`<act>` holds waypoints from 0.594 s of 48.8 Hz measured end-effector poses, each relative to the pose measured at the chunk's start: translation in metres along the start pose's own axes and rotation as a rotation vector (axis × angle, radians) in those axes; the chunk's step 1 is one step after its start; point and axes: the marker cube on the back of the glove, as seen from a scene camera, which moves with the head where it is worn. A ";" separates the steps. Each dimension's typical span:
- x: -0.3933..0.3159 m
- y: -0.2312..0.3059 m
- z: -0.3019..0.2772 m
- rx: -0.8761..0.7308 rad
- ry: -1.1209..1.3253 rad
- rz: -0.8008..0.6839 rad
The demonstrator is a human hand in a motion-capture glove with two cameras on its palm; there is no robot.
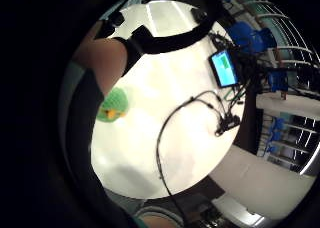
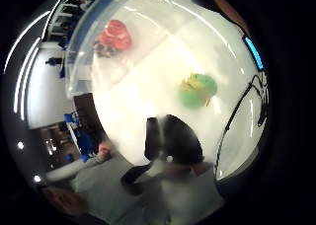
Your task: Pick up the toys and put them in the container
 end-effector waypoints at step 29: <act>-0.002 -0.015 0.066 -0.028 0.089 0.077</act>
